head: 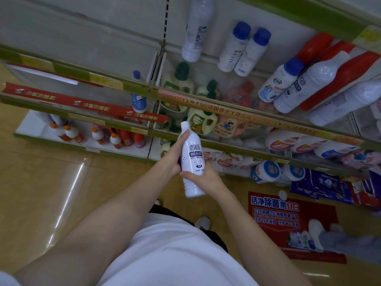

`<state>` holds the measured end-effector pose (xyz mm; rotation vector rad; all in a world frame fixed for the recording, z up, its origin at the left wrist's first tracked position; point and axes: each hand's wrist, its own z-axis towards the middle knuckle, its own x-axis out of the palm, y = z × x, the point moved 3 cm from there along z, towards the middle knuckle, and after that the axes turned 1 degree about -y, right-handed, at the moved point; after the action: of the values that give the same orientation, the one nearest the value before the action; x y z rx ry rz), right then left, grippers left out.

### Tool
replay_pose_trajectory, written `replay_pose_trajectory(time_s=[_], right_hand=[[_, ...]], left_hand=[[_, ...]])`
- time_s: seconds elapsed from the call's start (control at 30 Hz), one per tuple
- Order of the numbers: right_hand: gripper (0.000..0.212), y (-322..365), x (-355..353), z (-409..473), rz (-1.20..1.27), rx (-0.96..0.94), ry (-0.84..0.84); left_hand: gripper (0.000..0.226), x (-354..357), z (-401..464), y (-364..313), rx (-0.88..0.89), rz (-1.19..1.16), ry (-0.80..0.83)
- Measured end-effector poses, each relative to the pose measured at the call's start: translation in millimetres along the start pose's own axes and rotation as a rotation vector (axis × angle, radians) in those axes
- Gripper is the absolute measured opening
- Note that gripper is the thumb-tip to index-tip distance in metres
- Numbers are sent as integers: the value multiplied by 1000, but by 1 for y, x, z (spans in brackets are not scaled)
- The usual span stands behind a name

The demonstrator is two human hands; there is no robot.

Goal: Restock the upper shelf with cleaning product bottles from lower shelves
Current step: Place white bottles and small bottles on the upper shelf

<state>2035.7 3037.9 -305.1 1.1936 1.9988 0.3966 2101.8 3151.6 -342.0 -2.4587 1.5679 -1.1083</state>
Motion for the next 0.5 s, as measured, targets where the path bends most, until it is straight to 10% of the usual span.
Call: replay_pose_trajectory(time_s=[0.5], right_hand=[[41, 1, 1, -20, 307, -56, 88]], left_hand=[[63, -4, -24, -18, 69, -67, 153]])
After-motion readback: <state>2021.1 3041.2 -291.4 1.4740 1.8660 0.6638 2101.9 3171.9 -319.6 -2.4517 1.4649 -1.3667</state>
